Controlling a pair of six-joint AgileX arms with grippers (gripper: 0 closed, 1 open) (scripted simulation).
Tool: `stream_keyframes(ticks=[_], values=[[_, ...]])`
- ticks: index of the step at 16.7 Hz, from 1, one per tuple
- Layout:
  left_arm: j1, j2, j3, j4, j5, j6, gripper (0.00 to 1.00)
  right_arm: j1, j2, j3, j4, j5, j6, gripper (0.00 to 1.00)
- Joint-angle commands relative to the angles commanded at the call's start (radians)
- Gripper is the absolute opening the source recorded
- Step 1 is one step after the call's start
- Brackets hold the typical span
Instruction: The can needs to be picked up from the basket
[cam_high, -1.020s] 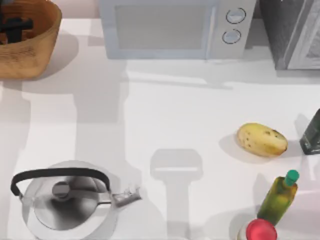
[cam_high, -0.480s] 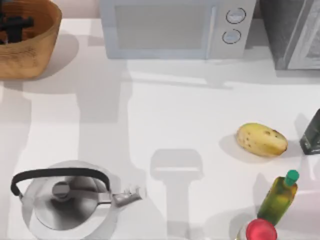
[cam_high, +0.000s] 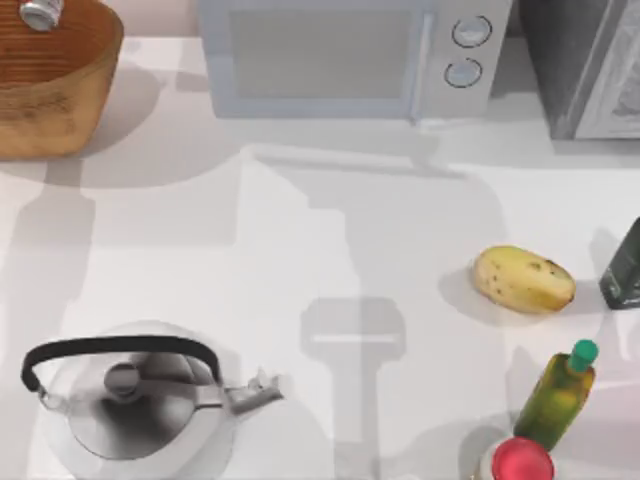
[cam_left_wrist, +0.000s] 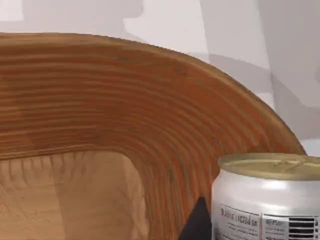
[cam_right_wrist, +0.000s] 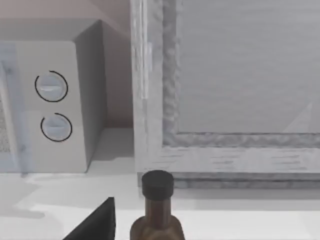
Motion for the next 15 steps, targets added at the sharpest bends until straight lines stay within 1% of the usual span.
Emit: stream_keyframes(ticks=[4,8,11,15], values=[[-0.056,-0.466,-0.467,0.199,0.020,-0.026,0.00,0.000,0.000,0.000,0.000,0.000,0.000,1.00],[-0.095,-0.979,-1.002,0.432,0.005,-0.044,0.00,0.000,0.000,0.000,0.000,0.000,0.000,1.00],[-0.105,-1.355,-1.403,0.610,-0.035,-0.054,0.00,0.000,0.000,0.000,0.000,0.000,0.000,1.00],[-0.096,-1.800,-1.885,0.830,-0.118,-0.062,0.00,0.000,0.000,0.000,0.000,0.000,0.000,1.00]])
